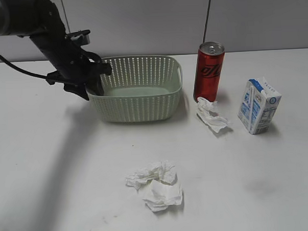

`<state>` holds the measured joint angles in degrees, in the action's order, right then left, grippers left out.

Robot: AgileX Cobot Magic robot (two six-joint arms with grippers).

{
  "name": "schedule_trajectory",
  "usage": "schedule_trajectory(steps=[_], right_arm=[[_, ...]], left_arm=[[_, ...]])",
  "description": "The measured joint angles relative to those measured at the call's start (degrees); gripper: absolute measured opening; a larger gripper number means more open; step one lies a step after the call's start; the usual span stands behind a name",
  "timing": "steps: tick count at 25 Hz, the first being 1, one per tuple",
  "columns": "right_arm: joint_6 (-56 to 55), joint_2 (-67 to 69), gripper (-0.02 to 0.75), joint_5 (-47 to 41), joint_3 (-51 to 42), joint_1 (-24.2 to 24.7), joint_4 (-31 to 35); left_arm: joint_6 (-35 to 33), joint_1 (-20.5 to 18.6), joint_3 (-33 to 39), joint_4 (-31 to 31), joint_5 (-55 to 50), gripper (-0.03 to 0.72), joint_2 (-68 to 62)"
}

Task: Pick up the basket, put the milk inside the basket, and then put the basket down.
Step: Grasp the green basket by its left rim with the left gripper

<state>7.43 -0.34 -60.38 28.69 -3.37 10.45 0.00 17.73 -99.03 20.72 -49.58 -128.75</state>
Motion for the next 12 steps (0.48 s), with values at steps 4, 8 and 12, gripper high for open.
schedule_trajectory(steps=[4, 8, 12], right_arm=[[0.0, 0.0, 0.571, 0.0, 0.0, 0.0, 0.0], [0.0, 0.0, 0.571, 0.0, 0.0, 0.0, 0.0], [0.0, 0.0, 0.571, 0.0, 0.0, 0.0, 0.0]], left_arm=[[0.0, 0.0, 0.0, 0.4, 0.5, 0.130, 0.0], [0.0, 0.0, 0.0, 0.4, -0.1, 0.020, 0.0], [0.0, 0.0, 0.0, 0.3, -1.1, 0.009, 0.5]])
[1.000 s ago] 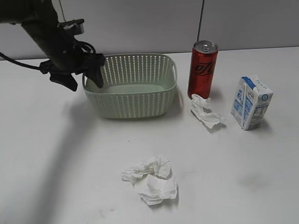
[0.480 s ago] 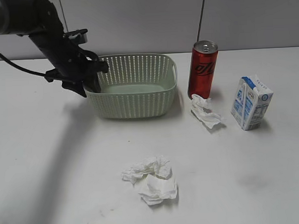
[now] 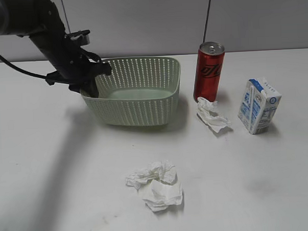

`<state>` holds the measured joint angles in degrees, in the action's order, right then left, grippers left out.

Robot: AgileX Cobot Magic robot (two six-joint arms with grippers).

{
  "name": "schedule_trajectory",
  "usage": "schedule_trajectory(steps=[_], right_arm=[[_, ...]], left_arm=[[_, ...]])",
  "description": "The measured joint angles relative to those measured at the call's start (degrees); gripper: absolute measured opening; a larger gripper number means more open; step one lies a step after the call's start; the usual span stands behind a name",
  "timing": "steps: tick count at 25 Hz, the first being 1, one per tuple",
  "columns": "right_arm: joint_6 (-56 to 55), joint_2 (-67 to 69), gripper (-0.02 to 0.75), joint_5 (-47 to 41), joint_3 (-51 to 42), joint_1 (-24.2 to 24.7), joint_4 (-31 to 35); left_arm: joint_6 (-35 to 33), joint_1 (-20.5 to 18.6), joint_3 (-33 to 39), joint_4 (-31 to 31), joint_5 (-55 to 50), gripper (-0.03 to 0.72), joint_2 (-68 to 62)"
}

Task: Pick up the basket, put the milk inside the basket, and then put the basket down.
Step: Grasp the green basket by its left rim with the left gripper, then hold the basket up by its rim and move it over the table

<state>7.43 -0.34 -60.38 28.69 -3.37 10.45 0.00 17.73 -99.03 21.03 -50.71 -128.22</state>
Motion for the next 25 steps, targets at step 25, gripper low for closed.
schedule_trajectory(steps=[25], right_arm=[[0.0, 0.6, 0.571, 0.0, 0.7, 0.0, -0.1]], left_arm=[[16.1, 5.1, 41.8, -6.1, 6.4, 0.008, 44.9]])
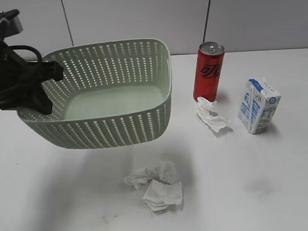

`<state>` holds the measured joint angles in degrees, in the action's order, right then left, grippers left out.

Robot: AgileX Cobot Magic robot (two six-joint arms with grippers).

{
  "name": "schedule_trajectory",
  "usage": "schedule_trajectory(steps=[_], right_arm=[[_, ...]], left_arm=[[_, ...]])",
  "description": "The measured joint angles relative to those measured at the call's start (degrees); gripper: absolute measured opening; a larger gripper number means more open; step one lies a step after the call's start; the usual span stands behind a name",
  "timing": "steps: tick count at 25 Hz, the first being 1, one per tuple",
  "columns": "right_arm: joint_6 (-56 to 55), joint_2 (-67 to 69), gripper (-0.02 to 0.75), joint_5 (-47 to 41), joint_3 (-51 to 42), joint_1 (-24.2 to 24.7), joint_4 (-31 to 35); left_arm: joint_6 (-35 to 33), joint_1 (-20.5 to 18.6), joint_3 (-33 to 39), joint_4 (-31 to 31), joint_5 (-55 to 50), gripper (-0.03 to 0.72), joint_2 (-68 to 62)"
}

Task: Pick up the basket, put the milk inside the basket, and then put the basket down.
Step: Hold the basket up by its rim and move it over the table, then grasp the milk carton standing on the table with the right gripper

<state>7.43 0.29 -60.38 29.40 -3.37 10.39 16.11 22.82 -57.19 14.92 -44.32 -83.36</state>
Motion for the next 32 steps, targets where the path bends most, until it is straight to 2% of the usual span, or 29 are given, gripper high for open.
schedule_trajectory(steps=[9, 14, 20, 28, 32], right_arm=[[-1.1, 19.7, 0.571, -2.9, 7.8, 0.0, 0.7], [-1.3, 32.0, 0.571, -2.8, 12.9, 0.0, 1.1], [0.4, 47.2, 0.571, 2.4, 18.1, -0.1, 6.6], [2.3, 71.0, 0.571, 3.6, 29.6, -0.1, 6.8], [2.4, 80.7, 0.571, 4.6, 33.9, -2.2, 4.6]], left_arm=[[1.6, 3.7, 2.8, -1.3, 1.4, 0.008, 0.6], [3.1, 5.5, -0.7, -2.9, 1.1, 0.008, -5.2], [5.8, 5.9, -3.6, -4.9, 1.3, 0.008, -7.3], [6.6, 5.9, -3.6, -7.0, 1.4, 0.008, -7.4], [6.7, 6.2, -3.6, -6.1, 1.8, 0.008, -7.4]])
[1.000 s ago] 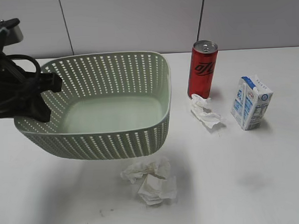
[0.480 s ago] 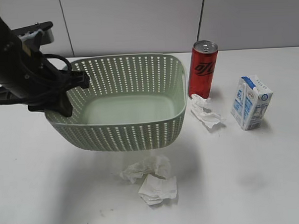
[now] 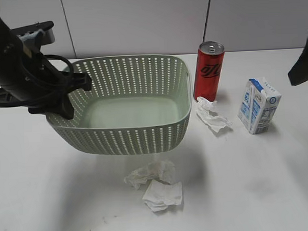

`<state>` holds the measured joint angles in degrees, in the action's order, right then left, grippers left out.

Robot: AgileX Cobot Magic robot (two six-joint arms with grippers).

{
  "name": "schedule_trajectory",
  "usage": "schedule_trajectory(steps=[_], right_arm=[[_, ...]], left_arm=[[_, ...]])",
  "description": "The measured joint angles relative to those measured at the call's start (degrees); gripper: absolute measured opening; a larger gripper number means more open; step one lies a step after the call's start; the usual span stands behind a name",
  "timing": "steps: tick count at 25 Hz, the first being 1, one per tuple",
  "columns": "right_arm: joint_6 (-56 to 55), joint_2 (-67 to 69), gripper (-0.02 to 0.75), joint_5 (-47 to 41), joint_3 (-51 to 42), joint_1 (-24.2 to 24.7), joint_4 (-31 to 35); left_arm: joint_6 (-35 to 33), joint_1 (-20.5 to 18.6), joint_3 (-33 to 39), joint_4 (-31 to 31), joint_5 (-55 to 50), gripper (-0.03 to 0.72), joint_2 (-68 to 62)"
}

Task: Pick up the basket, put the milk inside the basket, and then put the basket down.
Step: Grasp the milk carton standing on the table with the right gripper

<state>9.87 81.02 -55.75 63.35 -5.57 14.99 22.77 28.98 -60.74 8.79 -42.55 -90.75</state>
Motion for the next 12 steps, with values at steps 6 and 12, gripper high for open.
schedule_trajectory(steps=[6, 12], right_arm=[[-1.3, 11.5, 0.571, 2.8, 6.5, -5.4, -9.2], [-4.4, 19.1, 0.571, 6.6, 10.3, -5.7, -10.8]], left_arm=[[0.1, 0.1, 0.0, -0.1, -0.1, 0.008, 0.0], [0.1, 0.1, 0.0, -0.8, -0.3, 0.008, 0.0]])
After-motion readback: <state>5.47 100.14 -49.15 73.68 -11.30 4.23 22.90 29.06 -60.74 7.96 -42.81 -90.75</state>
